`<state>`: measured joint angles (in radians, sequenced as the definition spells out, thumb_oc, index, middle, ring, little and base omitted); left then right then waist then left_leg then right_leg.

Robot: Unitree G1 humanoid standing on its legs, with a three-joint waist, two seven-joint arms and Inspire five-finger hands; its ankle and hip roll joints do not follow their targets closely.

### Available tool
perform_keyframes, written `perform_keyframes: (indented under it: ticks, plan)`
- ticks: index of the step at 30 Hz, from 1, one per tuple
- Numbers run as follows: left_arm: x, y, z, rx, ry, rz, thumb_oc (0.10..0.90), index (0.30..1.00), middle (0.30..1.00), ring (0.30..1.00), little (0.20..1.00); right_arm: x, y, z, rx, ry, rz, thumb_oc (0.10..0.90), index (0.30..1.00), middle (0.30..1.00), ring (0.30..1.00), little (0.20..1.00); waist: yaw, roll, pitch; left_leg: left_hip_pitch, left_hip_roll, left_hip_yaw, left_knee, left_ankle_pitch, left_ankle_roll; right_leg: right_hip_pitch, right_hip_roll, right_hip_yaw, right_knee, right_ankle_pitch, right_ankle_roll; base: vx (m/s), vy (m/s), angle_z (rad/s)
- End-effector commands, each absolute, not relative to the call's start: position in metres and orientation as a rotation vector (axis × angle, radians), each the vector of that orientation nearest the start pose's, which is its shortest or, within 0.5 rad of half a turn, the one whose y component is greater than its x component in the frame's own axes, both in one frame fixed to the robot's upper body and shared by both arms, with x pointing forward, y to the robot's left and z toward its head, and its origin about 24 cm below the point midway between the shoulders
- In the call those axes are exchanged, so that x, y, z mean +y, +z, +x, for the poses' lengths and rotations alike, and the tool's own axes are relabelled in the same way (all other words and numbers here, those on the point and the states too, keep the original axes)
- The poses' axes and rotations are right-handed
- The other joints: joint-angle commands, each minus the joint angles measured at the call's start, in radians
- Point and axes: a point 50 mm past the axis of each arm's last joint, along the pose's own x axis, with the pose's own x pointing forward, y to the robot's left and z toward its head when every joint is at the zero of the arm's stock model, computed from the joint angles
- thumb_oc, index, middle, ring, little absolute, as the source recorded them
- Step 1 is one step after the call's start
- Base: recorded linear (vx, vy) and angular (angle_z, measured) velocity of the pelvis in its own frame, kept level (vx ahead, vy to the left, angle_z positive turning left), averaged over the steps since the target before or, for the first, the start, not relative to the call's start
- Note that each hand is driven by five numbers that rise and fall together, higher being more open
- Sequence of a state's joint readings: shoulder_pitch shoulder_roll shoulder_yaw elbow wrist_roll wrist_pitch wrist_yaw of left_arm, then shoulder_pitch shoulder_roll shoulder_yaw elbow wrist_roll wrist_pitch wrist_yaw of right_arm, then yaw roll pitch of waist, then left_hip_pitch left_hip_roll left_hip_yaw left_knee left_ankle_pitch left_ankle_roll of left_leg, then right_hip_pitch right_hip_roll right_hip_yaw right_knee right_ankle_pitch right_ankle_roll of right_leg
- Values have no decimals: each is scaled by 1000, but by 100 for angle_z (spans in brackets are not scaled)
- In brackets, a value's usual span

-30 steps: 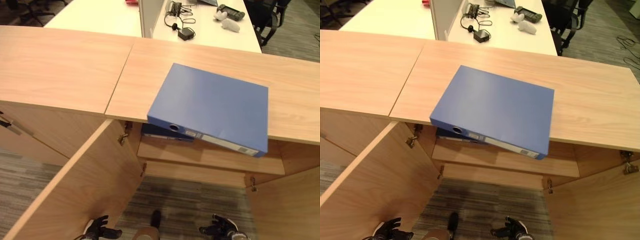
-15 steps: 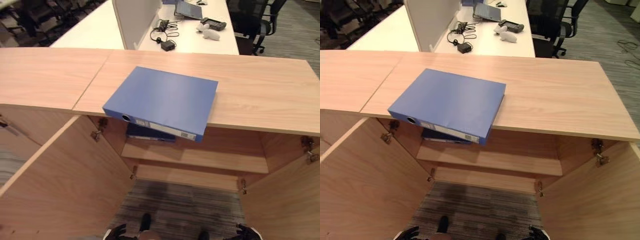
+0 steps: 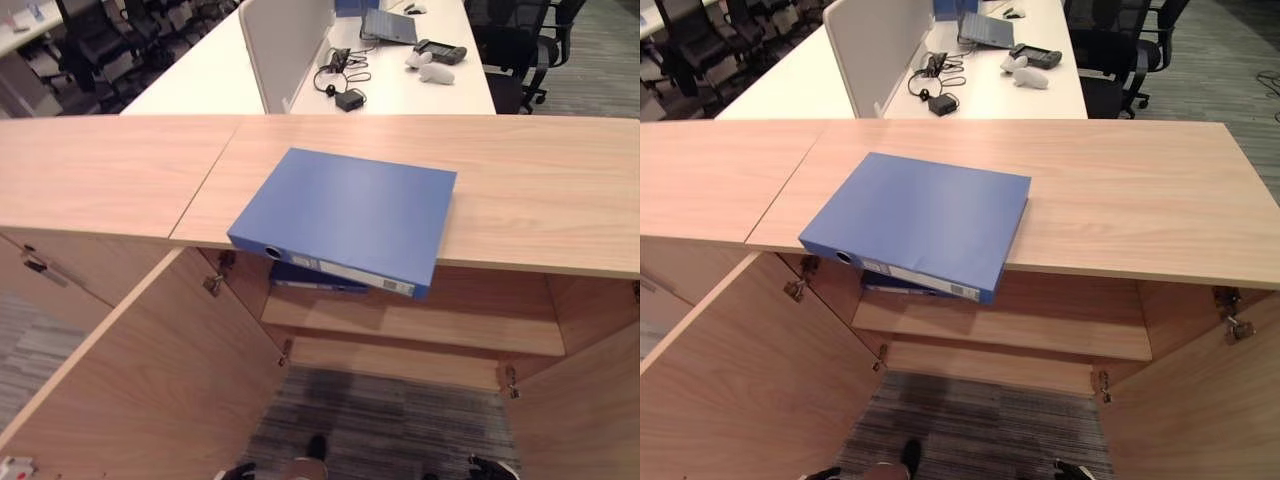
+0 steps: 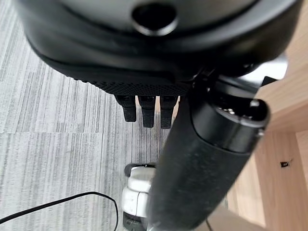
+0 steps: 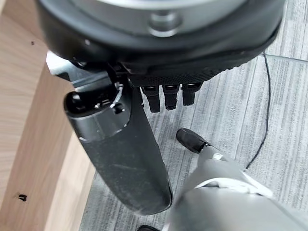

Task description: Put the empty folder in the office cabinet

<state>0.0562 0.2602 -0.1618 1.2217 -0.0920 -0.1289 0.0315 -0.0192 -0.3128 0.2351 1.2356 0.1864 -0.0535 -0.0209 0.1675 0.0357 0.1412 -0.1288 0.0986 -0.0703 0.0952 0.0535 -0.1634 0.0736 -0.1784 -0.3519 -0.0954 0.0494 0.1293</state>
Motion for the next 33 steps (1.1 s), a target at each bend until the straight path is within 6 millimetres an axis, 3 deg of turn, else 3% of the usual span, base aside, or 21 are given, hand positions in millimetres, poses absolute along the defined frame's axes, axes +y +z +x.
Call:
perform_keyframes:
  ticks: [1,2,3,4,5,6,7,8,10,11,19,26,28,33]
  plan:
    - [256,-151,97,1105,93,328,800,900,900,900,900,-260,-146,119,1106,-144,-280,800,900,900,900,900,15,-33,48,33,-47,86,21,-71,71,41,39,-25,47,-105,-10,63,113,25]
    - [262,-150,94,1118,114,329,800,900,900,900,900,-257,-147,120,1108,-149,-274,800,900,900,900,900,20,-38,53,53,-39,108,-3,-75,86,5,37,-27,128,-119,-2,20,147,7]
    - [268,-148,94,1117,125,335,800,900,900,900,900,-255,-147,122,1105,-138,-272,800,900,900,900,900,26,-30,65,70,-21,124,-18,-81,98,-64,38,-51,244,-120,28,-40,105,-32]
    - [268,-148,94,1117,125,335,800,900,900,900,900,-255,-147,123,1105,-138,-272,800,900,900,900,900,28,-31,64,69,-23,126,-18,-81,99,-70,35,-49,253,-123,29,-78,64,-34]
    - [271,-146,98,1105,132,342,800,900,900,900,900,-253,-146,127,1095,-130,-269,800,900,900,900,900,18,-22,74,72,-12,125,-20,-81,105,-123,26,-47,335,-120,60,-119,54,-70]
    - [274,-144,103,1087,144,351,800,900,900,900,900,-253,-143,136,1066,-133,-267,800,900,900,900,900,-3,-5,90,68,-7,114,-22,-83,114,-190,0,-1,416,-89,117,-118,51,-53]
    - [274,-144,103,1086,144,351,800,900,900,900,900,-253,-143,136,1066,-133,-267,800,900,900,900,900,-2,-6,90,68,-7,115,-22,-83,115,-193,-1,0,419,-91,117,-94,-28,-32]
    - [275,-143,104,1084,148,354,800,900,900,900,900,-254,-143,136,1067,-143,-265,800,900,900,900,900,3,-1,85,63,-3,114,-29,-83,111,-175,-38,-2,381,-97,111,8,-132,7]
    - [279,-140,110,1063,157,365,800,900,900,900,900,-255,-142,135,1062,-162,-244,800,900,900,900,900,-6,-7,77,64,-3,94,-52,-75,101,-112,-78,37,283,-95,74,78,-195,15]
    - [282,-140,109,1066,164,371,800,900,900,900,900,-254,-146,126,1087,-152,-248,800,900,900,900,900,-6,-21,47,76,-17,104,-91,-66,100,-74,-72,88,198,-78,67,113,-133,20]
    - [267,-145,107,1068,105,386,800,900,900,900,900,-254,-148,117,1123,-94,-312,800,900,900,900,900,-16,-25,15,116,6,115,-162,-19,67,-3,-37,70,47,-43,64,42,-130,3]
    - [254,-138,132,964,61,425,800,900,900,900,900,-261,-146,118,1110,-125,-319,800,900,900,900,900,-28,-11,10,116,28,106,-179,7,42,19,-5,66,8,-61,55,-11,-92,1]
    - [250,-131,149,882,40,460,800,900,900,900,900,-266,-143,122,1088,-145,-318,800,900,900,900,900,-30,2,12,117,40,101,-179,17,31,22,6,59,8,-73,50,-39,-94,1]
    - [240,-117,167,751,-18,523,800,900,900,900,900,-271,-138,129,1057,-166,-322,800,900,900,900,900,-24,27,15,113,62,94,-180,41,13,20,25,46,8,-89,43,-48,-83,1]
